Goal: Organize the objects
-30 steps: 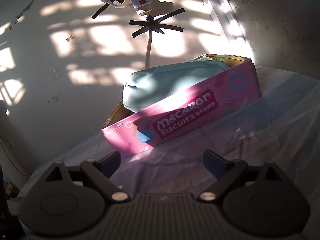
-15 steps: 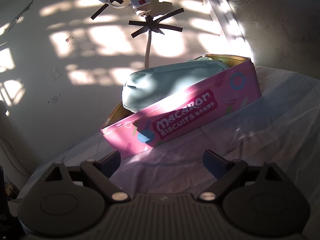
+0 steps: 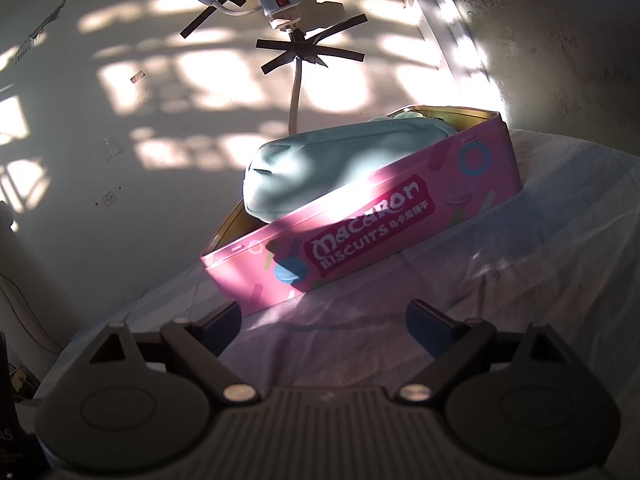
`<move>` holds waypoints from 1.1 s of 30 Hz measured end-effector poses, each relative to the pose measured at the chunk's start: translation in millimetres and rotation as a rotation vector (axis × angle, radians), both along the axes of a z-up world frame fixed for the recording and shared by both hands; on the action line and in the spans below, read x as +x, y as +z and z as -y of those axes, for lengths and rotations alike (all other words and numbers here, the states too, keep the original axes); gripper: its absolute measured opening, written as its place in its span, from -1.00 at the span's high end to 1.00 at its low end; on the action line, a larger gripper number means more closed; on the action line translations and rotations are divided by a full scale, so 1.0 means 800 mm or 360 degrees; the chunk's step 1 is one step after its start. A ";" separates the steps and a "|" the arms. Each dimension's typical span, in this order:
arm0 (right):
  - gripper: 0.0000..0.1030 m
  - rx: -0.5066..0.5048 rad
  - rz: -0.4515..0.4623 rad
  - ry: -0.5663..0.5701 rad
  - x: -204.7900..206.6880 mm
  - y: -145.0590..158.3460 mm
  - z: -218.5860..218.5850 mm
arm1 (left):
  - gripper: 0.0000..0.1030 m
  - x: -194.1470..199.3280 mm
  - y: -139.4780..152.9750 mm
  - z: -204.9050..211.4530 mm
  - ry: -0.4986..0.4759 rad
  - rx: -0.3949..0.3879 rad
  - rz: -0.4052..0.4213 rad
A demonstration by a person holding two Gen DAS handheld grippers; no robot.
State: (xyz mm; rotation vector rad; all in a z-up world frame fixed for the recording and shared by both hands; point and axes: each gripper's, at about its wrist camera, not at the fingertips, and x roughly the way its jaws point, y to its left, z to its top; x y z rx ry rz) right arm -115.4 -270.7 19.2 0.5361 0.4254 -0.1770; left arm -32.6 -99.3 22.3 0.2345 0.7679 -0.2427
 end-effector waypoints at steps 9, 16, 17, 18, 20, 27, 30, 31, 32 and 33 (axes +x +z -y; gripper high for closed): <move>-0.80 0.0000 -0.0001 0.0000 0.000 0.000 0.000 | -1.00 0.000 0.000 0.000 0.0000 -0.0001 -0.0001; -0.80 0.0000 -0.0001 0.0002 0.001 0.000 0.000 | -1.00 0.000 0.000 0.001 -0.0002 -0.0002 -0.0001; -0.80 0.0001 -0.0001 0.0002 0.001 0.000 0.000 | -1.00 0.000 0.000 0.000 -0.0001 -0.0002 -0.0001; -0.80 0.0001 -0.0002 0.0002 0.000 0.000 0.000 | -1.00 0.000 0.000 0.000 -0.0002 -0.0002 -0.0001; -0.80 0.0001 -0.0002 0.0001 0.001 -0.001 0.000 | -1.00 0.000 0.000 0.000 -0.0003 -0.0002 -0.0001; -0.80 -0.0003 0.0003 -0.0004 0.000 -0.003 -0.001 | -1.00 -0.001 0.001 0.001 -0.0001 -0.0003 -0.0002; -0.80 -0.0002 0.0002 -0.0003 0.000 -0.003 0.000 | -1.00 0.000 0.001 0.000 -0.0001 -0.0003 -0.0003; -0.80 -0.0002 0.0002 -0.0003 0.000 -0.003 0.000 | -1.00 0.000 0.001 0.000 -0.0001 -0.0003 -0.0003; -0.80 -0.0002 0.0002 -0.0002 0.000 -0.003 0.000 | -1.00 -0.001 0.001 0.001 -0.0001 -0.0004 -0.0003; -0.80 -0.0002 0.0002 -0.0002 0.000 -0.003 0.000 | -1.00 0.000 0.001 0.000 -0.0002 -0.0004 -0.0003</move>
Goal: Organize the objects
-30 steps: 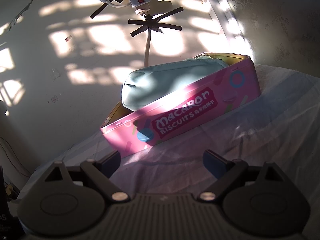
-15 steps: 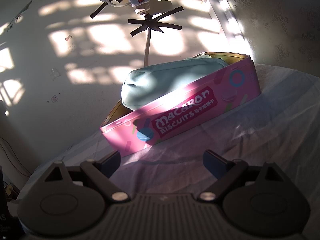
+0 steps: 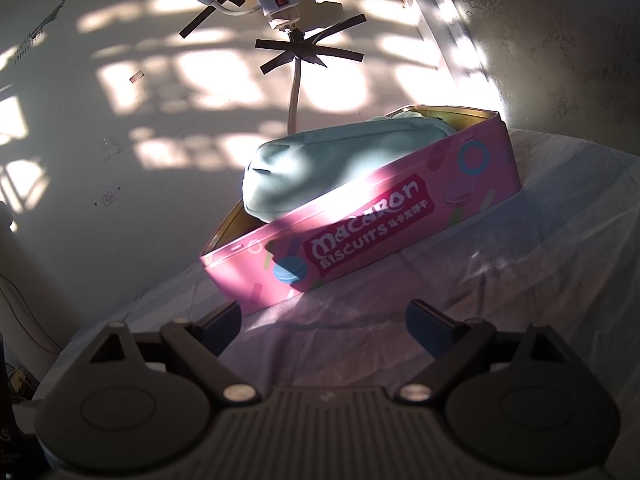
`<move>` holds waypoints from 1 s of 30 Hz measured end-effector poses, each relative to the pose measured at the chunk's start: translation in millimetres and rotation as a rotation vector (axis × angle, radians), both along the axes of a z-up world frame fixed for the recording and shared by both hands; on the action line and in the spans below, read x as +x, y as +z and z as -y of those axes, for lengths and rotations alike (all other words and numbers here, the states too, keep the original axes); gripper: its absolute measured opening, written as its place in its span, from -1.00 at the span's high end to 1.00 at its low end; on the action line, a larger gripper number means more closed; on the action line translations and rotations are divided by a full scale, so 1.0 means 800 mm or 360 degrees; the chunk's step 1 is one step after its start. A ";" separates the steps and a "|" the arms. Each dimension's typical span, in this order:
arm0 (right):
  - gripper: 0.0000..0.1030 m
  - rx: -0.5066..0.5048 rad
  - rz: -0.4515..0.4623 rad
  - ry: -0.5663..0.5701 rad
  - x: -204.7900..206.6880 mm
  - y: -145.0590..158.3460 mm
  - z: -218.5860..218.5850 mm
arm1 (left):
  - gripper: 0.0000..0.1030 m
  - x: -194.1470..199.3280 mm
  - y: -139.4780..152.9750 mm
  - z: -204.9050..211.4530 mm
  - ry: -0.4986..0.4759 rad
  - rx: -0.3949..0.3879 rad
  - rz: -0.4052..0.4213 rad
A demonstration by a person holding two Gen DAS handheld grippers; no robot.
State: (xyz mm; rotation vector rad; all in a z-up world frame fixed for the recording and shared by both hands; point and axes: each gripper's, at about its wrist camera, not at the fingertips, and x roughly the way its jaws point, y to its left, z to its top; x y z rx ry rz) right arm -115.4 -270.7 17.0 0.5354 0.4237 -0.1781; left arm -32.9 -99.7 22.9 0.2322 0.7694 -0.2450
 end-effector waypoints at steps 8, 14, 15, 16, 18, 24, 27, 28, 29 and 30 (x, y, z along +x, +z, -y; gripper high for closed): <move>-0.80 -0.0001 0.0000 -0.0002 0.000 0.000 0.000 | -1.00 0.000 0.000 0.000 -0.0002 0.0000 0.0000; -0.80 -0.0001 -0.0001 -0.0002 0.001 0.000 0.000 | -1.00 0.000 0.000 -0.001 -0.0003 -0.0001 -0.0001; -0.80 -0.0001 -0.0001 -0.0002 0.000 0.000 0.000 | -1.00 0.000 0.000 -0.001 -0.0003 -0.0002 -0.0002; -0.80 -0.0001 0.0000 -0.0002 0.001 0.001 0.000 | -1.00 0.000 0.000 0.000 -0.0002 -0.0002 -0.0003; -0.80 -0.0001 0.0000 -0.0002 0.000 0.000 0.000 | -1.00 -0.001 0.000 0.000 -0.0003 -0.0005 -0.0006; -0.80 0.0000 -0.0002 0.0000 0.001 0.001 0.000 | -1.00 -0.007 0.001 0.003 0.0003 -0.0019 -0.0010; -0.80 -0.0001 -0.0002 -0.0002 0.000 0.001 0.000 | -1.00 -0.009 0.001 0.004 0.0002 -0.0028 -0.0018; -0.80 -0.0001 -0.0001 -0.0003 0.000 0.001 -0.001 | -1.00 -0.010 0.003 0.002 -0.0004 -0.0036 -0.0021; -0.80 -0.0002 -0.0001 -0.0002 0.001 0.001 -0.001 | -1.00 -0.012 0.003 0.002 -0.0011 -0.0042 -0.0019; -0.80 -0.0006 0.0000 -0.0003 0.000 0.001 -0.001 | -1.00 -0.013 0.005 0.001 -0.0020 -0.0049 -0.0009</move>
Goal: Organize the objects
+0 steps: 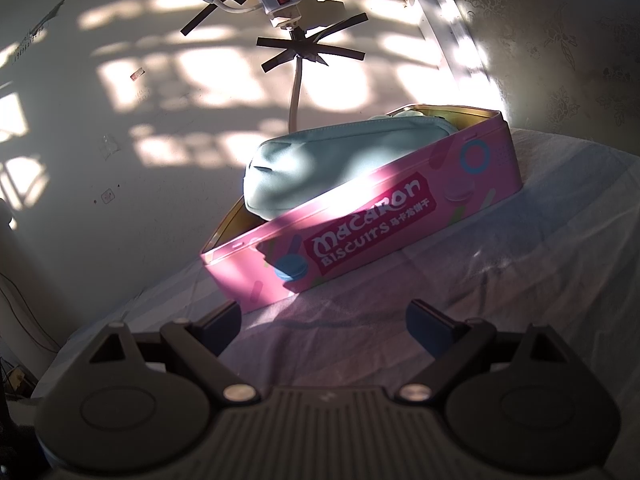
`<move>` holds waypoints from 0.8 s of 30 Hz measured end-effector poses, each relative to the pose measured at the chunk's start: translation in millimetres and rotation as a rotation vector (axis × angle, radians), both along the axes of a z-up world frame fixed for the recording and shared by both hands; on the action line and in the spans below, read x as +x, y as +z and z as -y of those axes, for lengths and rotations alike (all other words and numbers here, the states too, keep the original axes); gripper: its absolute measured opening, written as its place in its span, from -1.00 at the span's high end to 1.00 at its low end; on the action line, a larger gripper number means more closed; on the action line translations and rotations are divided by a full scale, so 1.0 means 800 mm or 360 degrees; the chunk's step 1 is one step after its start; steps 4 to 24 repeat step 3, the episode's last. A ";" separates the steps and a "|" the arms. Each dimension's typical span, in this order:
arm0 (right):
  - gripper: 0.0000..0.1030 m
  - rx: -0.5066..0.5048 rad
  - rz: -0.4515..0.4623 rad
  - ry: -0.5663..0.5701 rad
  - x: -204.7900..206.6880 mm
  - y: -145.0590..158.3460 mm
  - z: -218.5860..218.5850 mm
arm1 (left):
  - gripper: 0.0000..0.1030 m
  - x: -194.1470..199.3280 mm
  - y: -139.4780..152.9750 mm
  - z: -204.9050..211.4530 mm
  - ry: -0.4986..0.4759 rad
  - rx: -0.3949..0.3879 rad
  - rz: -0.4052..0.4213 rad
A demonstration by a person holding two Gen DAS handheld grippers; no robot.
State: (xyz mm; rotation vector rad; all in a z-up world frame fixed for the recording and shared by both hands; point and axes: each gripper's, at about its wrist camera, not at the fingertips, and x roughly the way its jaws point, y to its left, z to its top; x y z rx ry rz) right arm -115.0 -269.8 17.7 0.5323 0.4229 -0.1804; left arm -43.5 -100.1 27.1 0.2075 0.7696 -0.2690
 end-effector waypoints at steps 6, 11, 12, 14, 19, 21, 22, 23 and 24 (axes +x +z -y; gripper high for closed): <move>-0.80 -0.0028 -0.0001 0.0004 0.001 -0.001 -0.003 | -1.00 -0.006 0.005 0.002 -0.0004 -0.0014 0.0029; -0.80 -0.0028 -0.0001 0.0004 0.001 -0.001 -0.003 | -1.00 -0.006 0.005 0.002 -0.0004 -0.0014 0.0029; -0.80 -0.0028 -0.0001 0.0004 0.001 -0.001 -0.003 | -1.00 -0.006 0.005 0.002 -0.0004 -0.0014 0.0029; -0.80 -0.0028 -0.0001 0.0004 0.001 -0.001 -0.003 | -1.00 -0.006 0.005 0.002 -0.0004 -0.0014 0.0029; -0.80 -0.0028 -0.0001 0.0004 0.001 -0.001 -0.003 | -1.00 -0.006 0.005 0.002 -0.0004 -0.0014 0.0029; -0.80 -0.0028 -0.0001 0.0004 0.001 -0.001 -0.003 | -1.00 -0.006 0.005 0.002 -0.0004 -0.0014 0.0029; -0.80 -0.0028 -0.0001 0.0004 0.001 -0.001 -0.003 | -1.00 -0.006 0.005 0.002 -0.0004 -0.0014 0.0029; -0.80 -0.0028 -0.0001 0.0004 0.001 -0.001 -0.003 | -1.00 -0.006 0.005 0.002 -0.0004 -0.0014 0.0029; -0.80 -0.0028 -0.0001 0.0004 0.001 -0.001 -0.003 | -1.00 -0.006 0.005 0.002 -0.0004 -0.0014 0.0029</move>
